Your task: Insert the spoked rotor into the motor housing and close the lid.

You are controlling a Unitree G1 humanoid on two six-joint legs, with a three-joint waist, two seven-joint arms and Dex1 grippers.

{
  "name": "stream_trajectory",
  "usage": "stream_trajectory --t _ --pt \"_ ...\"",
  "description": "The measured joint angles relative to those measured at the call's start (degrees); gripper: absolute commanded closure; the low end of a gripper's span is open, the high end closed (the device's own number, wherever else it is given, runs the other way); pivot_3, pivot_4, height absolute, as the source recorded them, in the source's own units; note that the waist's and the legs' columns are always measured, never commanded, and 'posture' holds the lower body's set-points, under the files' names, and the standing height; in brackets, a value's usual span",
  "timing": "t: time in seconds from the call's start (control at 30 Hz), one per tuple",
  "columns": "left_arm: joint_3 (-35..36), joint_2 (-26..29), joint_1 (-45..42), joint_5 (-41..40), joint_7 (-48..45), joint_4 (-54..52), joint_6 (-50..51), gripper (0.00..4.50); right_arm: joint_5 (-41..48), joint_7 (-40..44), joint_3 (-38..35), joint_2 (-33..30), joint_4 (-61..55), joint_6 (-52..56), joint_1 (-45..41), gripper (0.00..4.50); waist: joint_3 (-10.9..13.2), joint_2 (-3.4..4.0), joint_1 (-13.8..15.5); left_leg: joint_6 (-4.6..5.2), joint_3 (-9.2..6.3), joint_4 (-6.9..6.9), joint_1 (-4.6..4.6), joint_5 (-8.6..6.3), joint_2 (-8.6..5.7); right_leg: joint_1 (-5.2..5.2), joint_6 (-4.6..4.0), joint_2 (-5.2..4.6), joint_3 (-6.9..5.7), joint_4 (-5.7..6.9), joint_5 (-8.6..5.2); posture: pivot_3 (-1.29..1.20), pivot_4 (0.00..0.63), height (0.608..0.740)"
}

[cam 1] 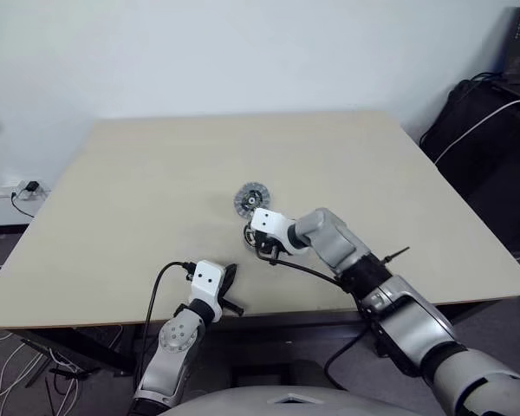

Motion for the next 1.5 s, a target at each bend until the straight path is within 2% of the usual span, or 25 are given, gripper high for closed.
stream_trajectory --t 0.27,0.4,0.47,0.63,0.8,1.07,1.3,1.4,1.5 --pt "-0.7 -0.3 -0.3 0.0 -0.8 0.4 -0.5 4.50 5.2 -2.5 -5.3 -5.6 -21.6 20.4 9.0 4.48 0.1 -0.15 0.4 0.02 -0.01 0.01 -0.17 -0.01 0.00 -0.01 0.12 -0.10 -0.02 -0.02 -0.12 0.00 0.000 0.740" --pt "-0.7 -0.3 -0.5 0.0 -1.3 0.8 -0.5 4.50 7.5 -7.3 -8.9 -3.6 -29.5 31.3 12.8 4.48 0.1 -0.20 0.2 0.00 0.00 0.02 -0.17 0.00 0.02 0.00 0.25 -0.09 -0.01 -0.01 -0.21 0.00 0.000 0.740" --pt "-0.7 -0.2 -0.6 0.0 -1.4 1.4 -0.5 4.50 8.3 -11.4 -11.1 0.0 -32.4 36.3 14.4 4.48 0.2 -0.22 0.1 -0.03 -0.01 0.02 -0.16 0.02 0.04 0.00 0.26 -0.08 -0.01 0.01 -0.22 0.00 0.000 0.740" --pt "-1.0 -0.2 -1.5 0.0 -2.4 2.2 -0.5 4.50 8.6 -21.3 -13.6 9.1 -33.5 41.2 15.9 4.48 0.2 -0.22 -0.2 -0.08 0.00 0.03 -0.13 0.05 0.04 -0.02 0.28 -0.05 -0.06 0.03 -0.21 0.00 0.000 0.740" --pt "-1.0 -0.2 -1.8 0.0 -2.6 2.3 -0.4 4.50 8.6 -30.8 -17.7 18.9 -29.7 40.7 15.7 4.48 0.2 -0.24 -1.2 -0.16 0.00 -0.01 0.15 0.05 0.09 0.03 0.29 0.01 -0.09 0.04 -0.22 0.00 0.000 0.740" --pt "-1.0 -0.2 -1.0 0.0 -2.5 2.3 -0.4 4.50 12.0 -40.8 -23.0 25.5 -17.7 34.1 10.9 4.48 0.1 -0.23 -2.8 -0.39 0.01 0.02 0.53 0.18 0.07 0.36 0.72 -0.01 -0.10 0.06 0.06 0.00 0.000 0.740" --pt "-1.0 -0.2 -0.1 0.0 -2.5 2.3 -0.4 4.50 15.2 -47.5 -25.7 27.5 -9.3 27.1 9.1 2.30 0.4 0.16 -2.8 -0.34 0.00 0.02 0.53 0.39 0.05 0.46 0.75 -0.25 -0.35 0.06 0.07 0.00 0.000 0.740" --pt "-1.0 -0.3 -0.1 0.0 -2.5 2.3 -0.4 4.50 16.0 -47.7 -23.8 27.4 -9.3 26.8 8.9 2.30 0.4 0.17 -2.9 -0.38 -0.03 0.02 0.40 0.48 0.05 0.32 0.94 -0.23 -0.37 0.07 0.20 0.00 0.000 0.740" --pt "-1.0 -0.3 -0.2 0.0 -2.5 2.3 -0.4 4.50 17.3 -47.1 -22.8 27.4 -9.6 27.1 8.7 2.30 0.4 0.15 -2.9 -0.06 -0.03 -0.07 0.15 0.61 -0.02 0.03 0.73 -0.24 -0.33 0.03 0.12 0.00 0.000 0.740"
